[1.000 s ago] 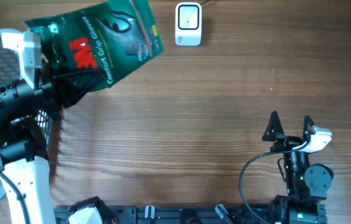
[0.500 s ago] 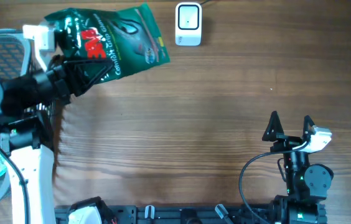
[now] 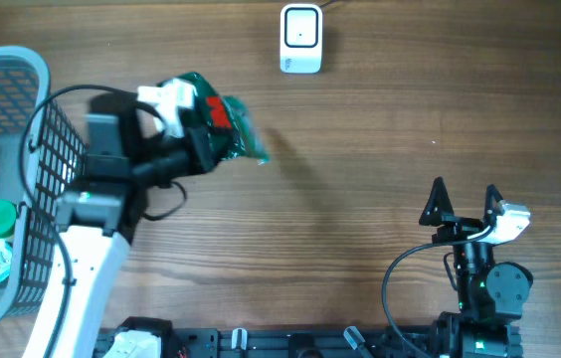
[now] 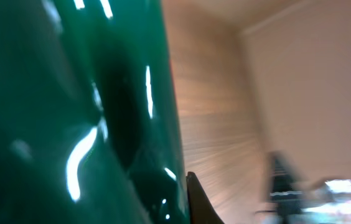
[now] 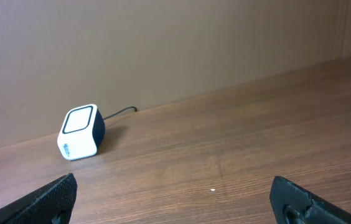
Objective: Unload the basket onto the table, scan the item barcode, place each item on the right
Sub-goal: 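Lift the gloves pack out and carry it toward the scanner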
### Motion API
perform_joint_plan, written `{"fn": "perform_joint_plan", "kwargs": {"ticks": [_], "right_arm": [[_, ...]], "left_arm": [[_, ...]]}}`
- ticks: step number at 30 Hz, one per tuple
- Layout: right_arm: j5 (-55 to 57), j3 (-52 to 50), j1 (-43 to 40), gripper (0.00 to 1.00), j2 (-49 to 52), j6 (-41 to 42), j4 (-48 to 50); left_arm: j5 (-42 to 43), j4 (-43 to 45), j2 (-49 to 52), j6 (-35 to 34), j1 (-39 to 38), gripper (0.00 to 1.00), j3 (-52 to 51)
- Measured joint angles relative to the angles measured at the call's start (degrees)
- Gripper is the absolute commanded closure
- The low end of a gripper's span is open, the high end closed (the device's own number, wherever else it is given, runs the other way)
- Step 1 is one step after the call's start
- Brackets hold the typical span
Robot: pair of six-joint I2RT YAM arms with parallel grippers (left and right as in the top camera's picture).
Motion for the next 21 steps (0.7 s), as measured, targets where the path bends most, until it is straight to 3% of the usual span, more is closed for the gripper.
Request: {"fn": "perform_joint_plan", "kwargs": {"ticks": [6,10,16,21], "right_arm": [[0.00,0.00,0.00,0.00,0.00,-0.02,0.00],[0.00,0.00,0.00,0.00,0.00,0.00,0.00],[0.00,0.00,0.00,0.00,0.00,0.00,0.00],[0.00,0.00,0.00,0.00,0.00,0.00,0.00]], "left_arm": [[-22.69,0.46,0.09,15.85,-18.27,0.96,0.00],[-31.12,2.10,2.29,24.41,-27.54,0.96,0.00],[-45.03,2.45,14.08,31.76,-31.56,0.96,0.00],[-55.56,3.23,21.11,42.07,-32.54,0.96,0.00]]}}
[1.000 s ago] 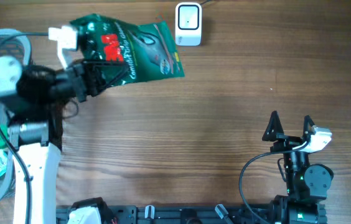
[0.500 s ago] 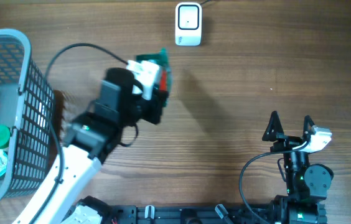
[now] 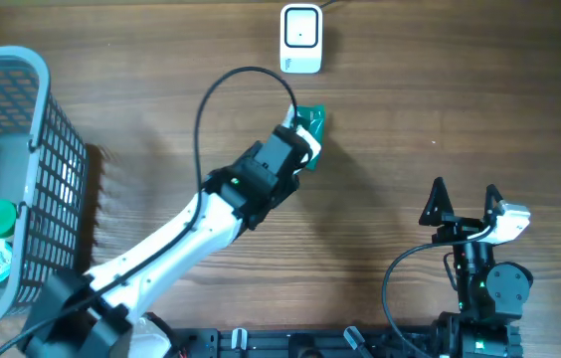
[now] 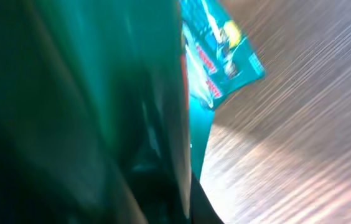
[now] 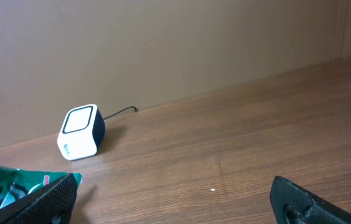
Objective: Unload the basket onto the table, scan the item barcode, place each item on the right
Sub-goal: 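Lift the gloves pack out and carry it toward the scanner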
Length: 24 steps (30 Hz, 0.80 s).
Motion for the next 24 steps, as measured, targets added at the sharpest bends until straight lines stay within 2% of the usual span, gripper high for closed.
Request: {"fn": "perform_joint_plan", "kwargs": {"ticks": [3,6,11,14,19,21,24], "right_arm": [[0.00,0.00,0.00,0.00,0.00,0.00,0.00],[0.00,0.00,0.00,0.00,0.00,0.00,0.00],[0.00,-0.02,0.00,0.00,0.00,-0.02,0.00],[0.00,0.00,0.00,0.00,0.00,0.00,0.00],[0.00,0.00,0.00,0.00,0.00,0.00,0.00],[0.00,0.00,0.00,0.00,0.00,-0.02,0.00],[0.00,0.00,0.00,0.00,0.00,0.00,-0.02]], "left_arm": [[-5.60,1.14,0.50,6.05,-1.75,0.96,0.00],[-14.45,6.34,0.50,14.80,-4.33,0.96,-0.02],[-29.90,23.80,0.55,31.01,-5.62,0.96,-0.17],[-33.66,26.75,0.55,36.72,-5.62,0.96,-0.15],[-36.50,22.97,0.57,40.74,-6.88,0.87,-0.15],[-36.02,17.59,0.57,39.12,-8.98,0.79,-0.02],[-30.62,7.56,0.57,34.88,-13.86,0.73,0.09]]}}
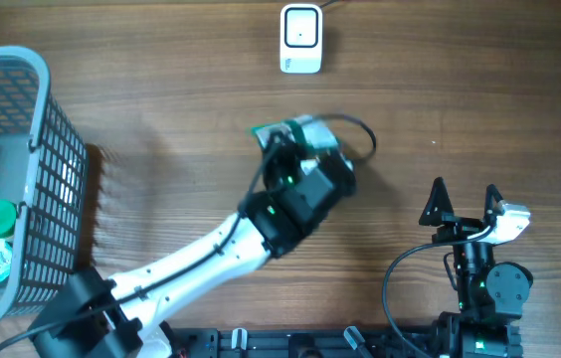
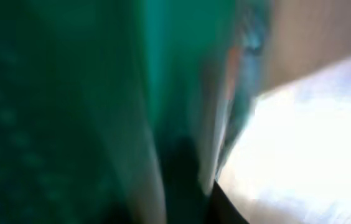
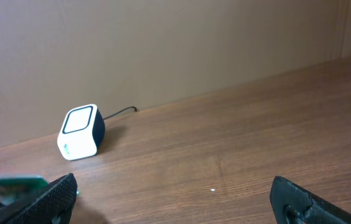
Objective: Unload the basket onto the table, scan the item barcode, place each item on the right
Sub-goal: 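Lift the gloves pack out and carry it toward the scanner, then release the gloves pack onto the table below the scanner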
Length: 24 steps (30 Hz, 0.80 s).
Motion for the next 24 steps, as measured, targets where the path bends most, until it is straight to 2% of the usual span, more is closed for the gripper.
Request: {"fn": "perform_joint_plan", "kwargs": {"ticks": [1,2,3,8,20,24], "right_arm": [[0.00,0.00,0.00,0.00,0.00,0.00,0.02],[0.00,0.00,0.00,0.00,0.00,0.00,0.02],[0.00,0.00,0.00,0.00,0.00,-0.02,0.02],[0.00,0.00,0.00,0.00,0.00,0.00,0.02],[0.00,0.00,0.00,0.00,0.00,0.00,0.02],[0.00,0.00,0.00,0.00,0.00,-0.02,0.02]], "left_arm": [[2.86,-2.60,0.00,-1.99,-1.62,0.69,-0.02],[6.78,-4.76,0.00,-4.90,-3.56,0.30,-0.04],[9.75,-5.68,0.00,-7.10,-5.20,0.00,-0.04],[19.06,-7.04,0.00,-16.48,-9.33,0.00,-0.04],[18.91,-6.56,-0.02,-27.04,-5.07,0.00,-0.04],[23.82,-7.30,-1.18,-30.05,-5.40,0.00,-0.04]]}}
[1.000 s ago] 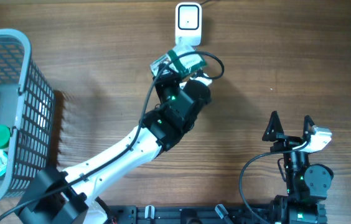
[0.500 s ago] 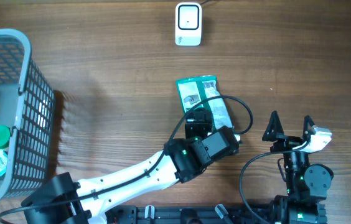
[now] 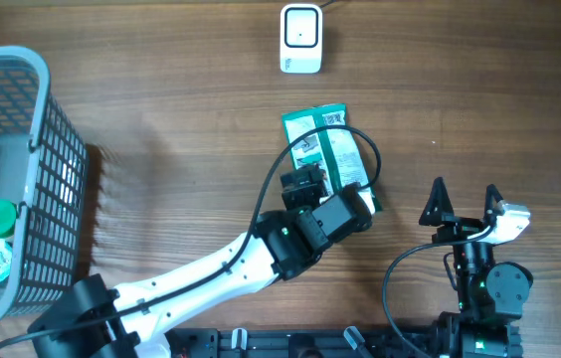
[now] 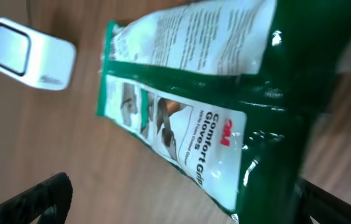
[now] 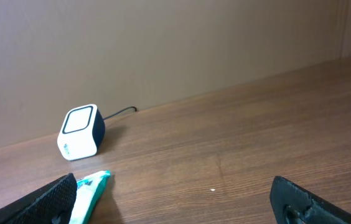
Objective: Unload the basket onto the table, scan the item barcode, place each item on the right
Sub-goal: 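Release the gloves pack onto the table below the scanner, then return the left gripper to the basket and grasp the green-lidded jar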
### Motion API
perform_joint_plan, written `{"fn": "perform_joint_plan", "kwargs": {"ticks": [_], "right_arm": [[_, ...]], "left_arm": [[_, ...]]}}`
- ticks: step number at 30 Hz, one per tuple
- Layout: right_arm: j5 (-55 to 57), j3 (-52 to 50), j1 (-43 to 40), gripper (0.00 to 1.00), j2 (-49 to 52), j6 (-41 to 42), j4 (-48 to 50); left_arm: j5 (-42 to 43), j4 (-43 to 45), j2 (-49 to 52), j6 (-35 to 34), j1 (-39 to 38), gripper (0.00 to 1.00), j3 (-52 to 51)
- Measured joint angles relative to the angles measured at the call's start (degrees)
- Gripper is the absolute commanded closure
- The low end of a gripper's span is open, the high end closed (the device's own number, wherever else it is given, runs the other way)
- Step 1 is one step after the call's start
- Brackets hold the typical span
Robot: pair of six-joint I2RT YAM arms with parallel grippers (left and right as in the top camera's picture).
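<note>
The item is a green and white glove packet [image 3: 326, 149] lying flat on the table, white printed side up, just in front of the white scanner [image 3: 300, 38]. My left gripper [image 3: 312, 184] stands open over the packet's near end. In the left wrist view the packet [image 4: 191, 118] fills the middle, and the scanner [image 4: 31, 53] sits at the upper left. The left gripper [image 4: 182, 186] has its fingers [image 4: 42, 199] spread wide, with the packet's glossy green edge close to the right one. My right gripper [image 3: 465, 204] is open at the front right, holding nothing.
A grey wire basket [image 3: 22, 89] with several items stands at the far left edge. The right wrist view shows the scanner [image 5: 79, 132] with its cable running to the wall, and the packet's tip [image 5: 91, 185]. The left arm's black cable [image 3: 355, 139] loops over the packet.
The packet was up in the shut left gripper, filling its camera. Now it lies flat on the table with the printed side up, and the left gripper is open just behind it.
The left gripper first held the green packet beside the basket at the left. Then it held the packet close in front of the scanner, then a little further right and nearer. Now the packet rests on the table before the scanner. The right arm stayed still throughout.
</note>
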Motion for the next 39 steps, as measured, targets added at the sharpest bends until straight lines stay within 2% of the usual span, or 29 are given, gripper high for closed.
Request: {"fn": "perform_joint_plan", "kwargs": {"ticks": [6,12,15,18,22,26,28,32,36,39], "right_arm": [[0.00,0.00,0.00,0.00,0.00,0.02,0.00],[0.00,0.00,0.00,0.00,0.00,0.02,0.00],[0.00,0.00,0.00,0.00,0.00,0.02,0.00],[0.00,0.00,0.00,0.00,0.00,0.02,0.00],[0.00,0.00,0.00,0.00,0.00,0.02,0.00],[0.00,0.00,0.00,0.00,0.00,0.02,0.00],[0.00,-0.02,0.00,0.00,0.00,0.02,0.00],[0.00,0.00,0.00,0.00,0.00,0.00,0.00],[0.00,0.00,0.00,0.00,0.00,0.02,0.00],[0.00,0.00,0.00,0.00,0.00,0.02,0.00]], "left_arm": [[10.40,-6.34,-2.67,-11.41,2.27,0.00,0.02],[12.11,-6.64,-3.80,-17.73,3.67,0.00,0.02],[8.48,-5.16,-7.72,-20.94,6.12,0.00,0.20],[2.75,-2.64,-13.35,-26.95,10.75,0.00,1.79],[-5.18,-0.48,-25.09,-44.24,22.18,0.00,4.50],[-9.20,1.40,-35.65,-56.68,34.64,0.00,4.79],[-10.38,1.11,-39.85,-60.00,39.45,0.00,5.09],[-13.03,-1.03,-43.95,-62.23,46.56,0.00,5.11],[-18.40,-4.24,-44.35,-66.69,52.48,0.00,5.11],[-20.68,-7.69,-43.63,-73.31,58.99,0.00,5.11]]}}
